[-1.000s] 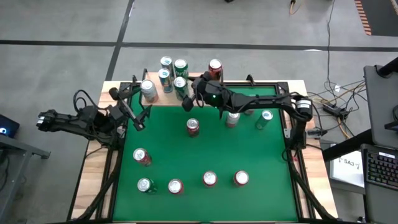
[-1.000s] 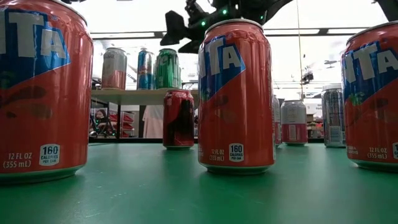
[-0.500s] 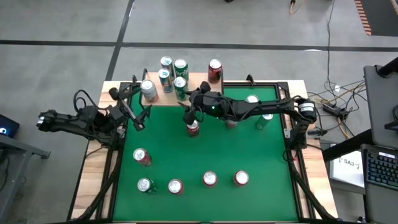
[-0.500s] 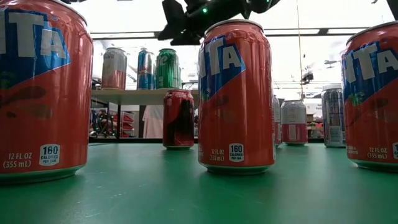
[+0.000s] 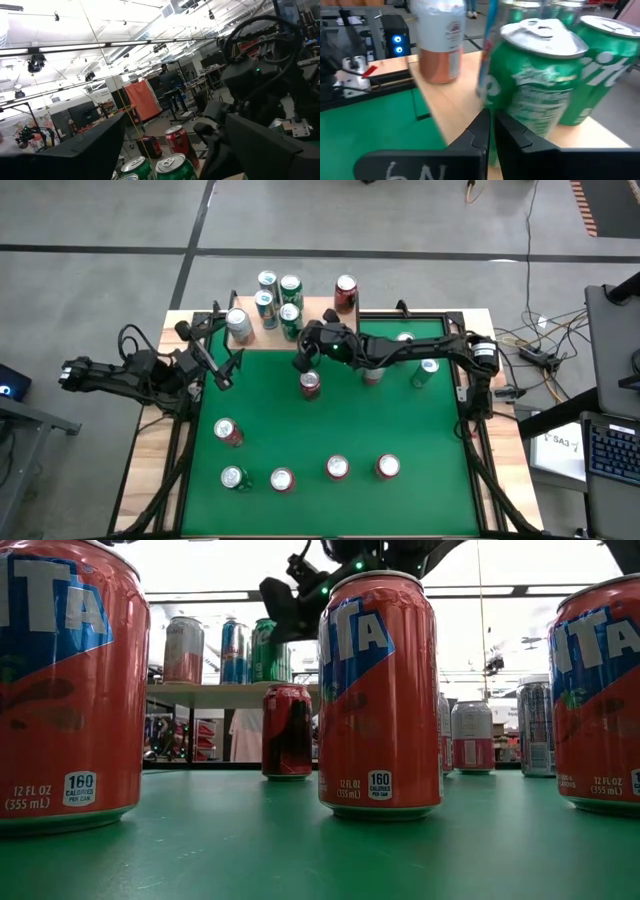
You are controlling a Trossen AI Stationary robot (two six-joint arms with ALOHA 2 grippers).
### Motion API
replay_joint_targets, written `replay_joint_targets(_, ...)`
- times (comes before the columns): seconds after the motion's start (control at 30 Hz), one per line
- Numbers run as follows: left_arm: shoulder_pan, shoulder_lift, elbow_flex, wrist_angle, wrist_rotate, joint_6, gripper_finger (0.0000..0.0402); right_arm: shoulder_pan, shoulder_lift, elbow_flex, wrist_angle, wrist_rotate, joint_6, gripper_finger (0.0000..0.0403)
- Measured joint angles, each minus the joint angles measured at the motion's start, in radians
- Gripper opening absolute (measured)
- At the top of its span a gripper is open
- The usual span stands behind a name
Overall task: Place canned beverage on shelf
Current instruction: Put the white and red can on the shelf
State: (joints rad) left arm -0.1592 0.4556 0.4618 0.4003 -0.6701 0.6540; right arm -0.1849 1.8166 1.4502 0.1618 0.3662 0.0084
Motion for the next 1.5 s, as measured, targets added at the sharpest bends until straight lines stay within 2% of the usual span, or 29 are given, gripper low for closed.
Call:
replay_joint_targets(0.3,0.000,-0.005,0.000,-0.003,0.000,0.003,0.0326,-0.025,0.002,0.000,-0.001,0.006,-0.001,0.0009)
replay_joint_targets(0.5,0.000,-0.006,0.000,-0.005,-0.001,0.003,0.0326,-0.026,0.003,0.000,-0.001,0.104,-0.035,0.0009)
replay_joint_targets(1.5,0.000,-0.007,0.000,-0.005,-0.001,0.003,0.0326,-0.048,0.003,0.000,0.015,0.105,-0.048,0.0009)
